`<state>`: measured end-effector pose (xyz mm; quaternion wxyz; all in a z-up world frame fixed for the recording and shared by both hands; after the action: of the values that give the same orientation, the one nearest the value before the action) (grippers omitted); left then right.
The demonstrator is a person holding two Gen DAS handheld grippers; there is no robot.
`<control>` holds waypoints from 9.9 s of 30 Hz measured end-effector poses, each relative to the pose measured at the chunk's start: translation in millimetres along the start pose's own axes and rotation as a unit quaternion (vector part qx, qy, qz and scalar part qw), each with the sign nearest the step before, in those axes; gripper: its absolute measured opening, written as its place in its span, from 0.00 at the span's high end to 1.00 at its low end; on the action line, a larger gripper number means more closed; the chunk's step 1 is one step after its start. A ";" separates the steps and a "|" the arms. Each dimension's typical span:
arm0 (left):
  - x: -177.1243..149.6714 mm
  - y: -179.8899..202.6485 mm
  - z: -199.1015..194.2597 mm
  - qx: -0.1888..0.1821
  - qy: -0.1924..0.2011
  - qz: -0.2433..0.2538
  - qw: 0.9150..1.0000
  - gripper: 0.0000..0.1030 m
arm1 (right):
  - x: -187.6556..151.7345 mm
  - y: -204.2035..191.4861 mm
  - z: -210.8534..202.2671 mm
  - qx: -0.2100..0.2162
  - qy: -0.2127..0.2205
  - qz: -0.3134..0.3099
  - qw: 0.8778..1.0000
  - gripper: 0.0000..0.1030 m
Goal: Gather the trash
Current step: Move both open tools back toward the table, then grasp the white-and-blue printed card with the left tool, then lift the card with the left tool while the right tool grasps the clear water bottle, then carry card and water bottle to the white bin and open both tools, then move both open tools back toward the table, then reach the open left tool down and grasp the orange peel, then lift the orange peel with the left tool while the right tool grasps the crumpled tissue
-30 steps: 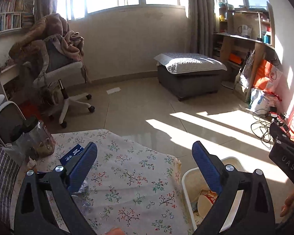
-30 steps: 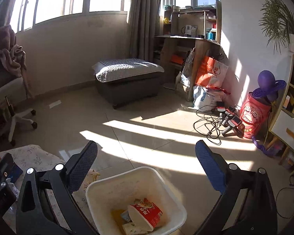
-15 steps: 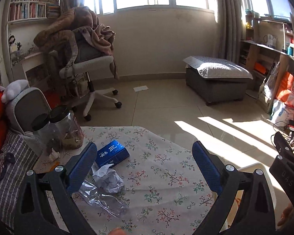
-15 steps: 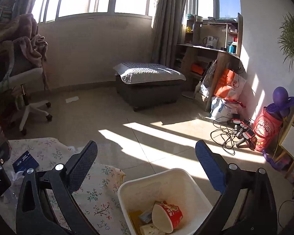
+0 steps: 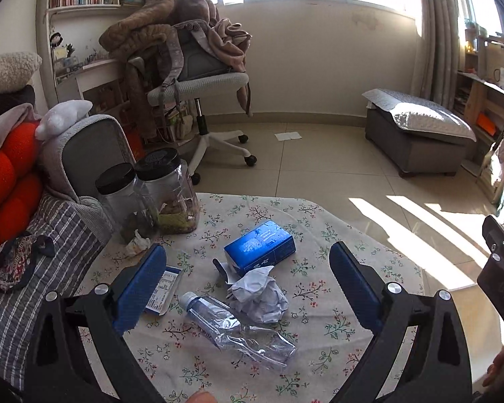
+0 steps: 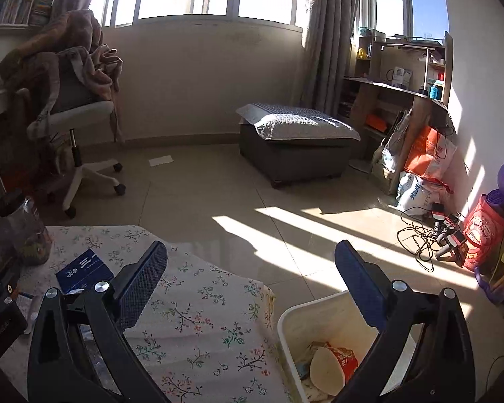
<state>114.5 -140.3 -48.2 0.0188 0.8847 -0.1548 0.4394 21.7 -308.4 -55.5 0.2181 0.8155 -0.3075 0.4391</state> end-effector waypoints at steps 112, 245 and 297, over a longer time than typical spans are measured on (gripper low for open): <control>18.6 -153.8 -35.0 0.082 0.126 -0.127 0.980 0.41 | 31.3 -156.8 -55.9 0.186 0.068 -0.060 0.978 0.49; -61.6 -171.6 213.9 0.105 -0.199 -0.050 0.973 0.14 | -47.7 -116.3 21.6 0.076 -0.066 -0.143 0.985 0.07; -20.2 -180.7 74.0 -0.056 -0.101 -0.197 0.974 0.81 | -56.8 -197.7 78.2 0.353 -0.237 -0.010 0.905 0.44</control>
<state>212.6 24.3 -90.8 0.1390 0.9351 -0.0035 0.3260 180.1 -198.3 -161.4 -0.1592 0.9222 -0.1665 0.3106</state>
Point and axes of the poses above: each gripper's, at about its wrist camera, not at the fingertips, and z roughly the way its jaws point, y to its right, x to its top, the point moved 2 cm from there along z, roughly the way its jaws point, and after that the axes turned 2 degrees about -y, right-handed, at the moved point
